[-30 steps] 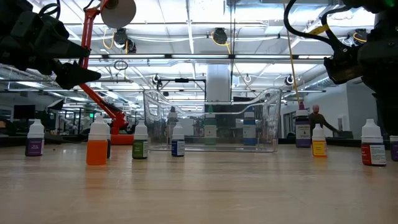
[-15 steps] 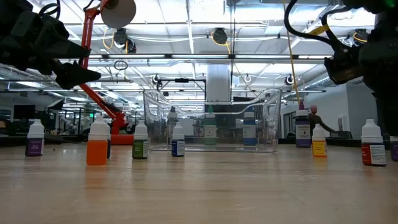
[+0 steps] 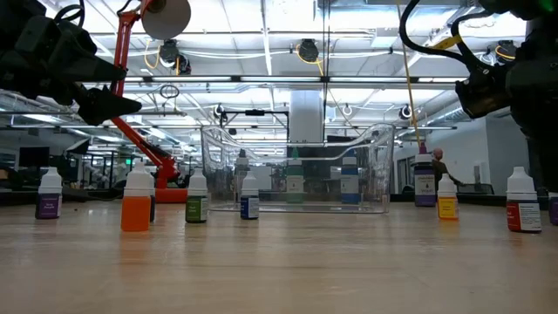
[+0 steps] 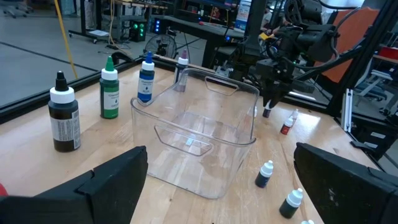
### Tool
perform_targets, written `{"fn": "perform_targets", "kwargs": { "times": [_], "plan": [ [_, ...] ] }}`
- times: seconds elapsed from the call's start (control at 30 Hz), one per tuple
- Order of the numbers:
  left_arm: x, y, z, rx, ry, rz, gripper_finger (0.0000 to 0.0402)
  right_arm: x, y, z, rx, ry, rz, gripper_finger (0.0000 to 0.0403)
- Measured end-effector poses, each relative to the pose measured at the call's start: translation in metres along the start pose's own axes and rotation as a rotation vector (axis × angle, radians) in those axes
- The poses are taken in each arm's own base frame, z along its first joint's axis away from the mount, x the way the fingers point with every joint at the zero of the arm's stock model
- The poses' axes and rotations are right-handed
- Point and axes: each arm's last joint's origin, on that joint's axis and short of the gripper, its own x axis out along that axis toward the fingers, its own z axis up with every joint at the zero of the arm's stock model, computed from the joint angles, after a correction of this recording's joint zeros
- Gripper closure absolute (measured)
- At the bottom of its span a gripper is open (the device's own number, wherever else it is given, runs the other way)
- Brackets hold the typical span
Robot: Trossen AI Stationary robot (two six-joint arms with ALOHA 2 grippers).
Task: Pick & Place food coloring
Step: Put the small purple food coloring bottle in the transparent bin
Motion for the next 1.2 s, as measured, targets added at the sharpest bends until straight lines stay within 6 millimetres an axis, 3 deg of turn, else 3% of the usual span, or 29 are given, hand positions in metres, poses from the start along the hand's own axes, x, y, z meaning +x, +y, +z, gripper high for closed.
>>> {"fn": "perform_targets", "kwargs": {
  "times": [0.1,0.53,0.7,1.0,1.2],
  "plan": [
    [0.0,0.0,0.0,0.0,0.0,0.0,0.0002,0.0,0.0,0.0,-0.003,0.0,0.001,0.036],
    [0.0,0.0,0.0,0.0,0.0,0.0,0.0002,-0.001,0.001,0.0,-0.059,-0.003,0.003,0.0361],
    [0.0,0.0,0.0,0.0,0.0,0.0,0.0002,-0.01,0.009,0.004,-0.107,-0.035,0.024,0.0361],
    [0.0,0.0,0.0,0.0,0.0,0.0,0.0002,-0.061,0.025,0.025,-0.213,-0.176,-0.038,0.0361],
    [0.0,0.0,0.0,0.0,0.0,0.0,0.0002,-0.115,0.036,0.063,-0.323,-0.337,-0.011,0.0361]
  ]
}}
